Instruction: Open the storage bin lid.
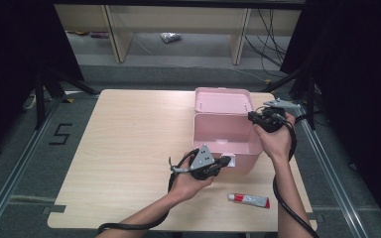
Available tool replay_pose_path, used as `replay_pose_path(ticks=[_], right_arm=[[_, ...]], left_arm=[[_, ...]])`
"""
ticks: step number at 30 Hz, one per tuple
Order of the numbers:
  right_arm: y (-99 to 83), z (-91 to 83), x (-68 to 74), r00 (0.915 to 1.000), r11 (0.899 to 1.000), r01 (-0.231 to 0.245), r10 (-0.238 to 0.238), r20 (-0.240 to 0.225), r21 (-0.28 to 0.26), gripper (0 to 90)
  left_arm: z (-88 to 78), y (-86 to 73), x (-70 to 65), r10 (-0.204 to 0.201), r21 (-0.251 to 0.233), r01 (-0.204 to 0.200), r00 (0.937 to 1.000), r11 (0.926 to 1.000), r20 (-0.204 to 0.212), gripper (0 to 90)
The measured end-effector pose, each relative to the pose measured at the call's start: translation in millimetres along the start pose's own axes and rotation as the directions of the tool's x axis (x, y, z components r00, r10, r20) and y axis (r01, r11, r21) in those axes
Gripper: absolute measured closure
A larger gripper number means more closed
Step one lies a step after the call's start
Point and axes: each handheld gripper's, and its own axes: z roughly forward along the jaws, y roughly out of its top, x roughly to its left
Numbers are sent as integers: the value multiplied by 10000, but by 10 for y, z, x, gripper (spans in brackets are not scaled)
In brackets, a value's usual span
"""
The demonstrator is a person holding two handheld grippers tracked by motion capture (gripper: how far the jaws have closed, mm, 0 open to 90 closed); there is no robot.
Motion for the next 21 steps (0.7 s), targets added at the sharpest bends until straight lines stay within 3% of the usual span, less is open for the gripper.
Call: replay_pose_path(ticks=[4,5,6,9,10,13,14,18,19,20,21], right_arm=[[-48,-140,46,9999,10000,68,-68,-95,25,819],[-71,-183,79,9996,9999,-159,159,-213,3,816],[-79,-194,59,9993,9998,199,-202,-322,-100,812],[-131,-262,94,9991,9997,231,-233,-353,-73,794],[-155,-281,90,9987,9988,464,-467,-223,-146,788],[-234,-348,130,9993,9998,202,-200,-316,41,775],[-244,-369,117,9987,9991,426,-424,-275,83,773],[-312,-424,147,9990,9995,301,-297,-348,110,763],[-318,-437,132,9979,9983,555,-549,-330,170,761],[-331,-451,147,9986,9988,402,-393,-356,263,761],[-342,-446,133,9973,9977,639,-630,-385,226,760]], left_arm=[[-8,11,-5,95,137,-93,9999,9999,-81,885],[-10,12,-5,106,137,-104,9999,9999,-98,884],[-13,16,-4,97,186,-96,9999,9998,-90,882],[-13,22,-5,130,202,-128,9999,9997,-85,878],[-15,26,-5,102,232,-101,9999,9997,-68,874],[-18,40,-8,123,261,-120,9999,9996,-77,857],[-18,47,-6,86,288,-85,9999,9995,-57,856],[-13,57,-5,22,277,-21,10000,9996,-40,852],[-21,65,-5,65,385,-63,10000,9992,-51,850],[-21,69,-5,54,366,-53,10000,9993,-36,847],[-23,75,-8,18,359,-18,10000,9994,-13,844]])
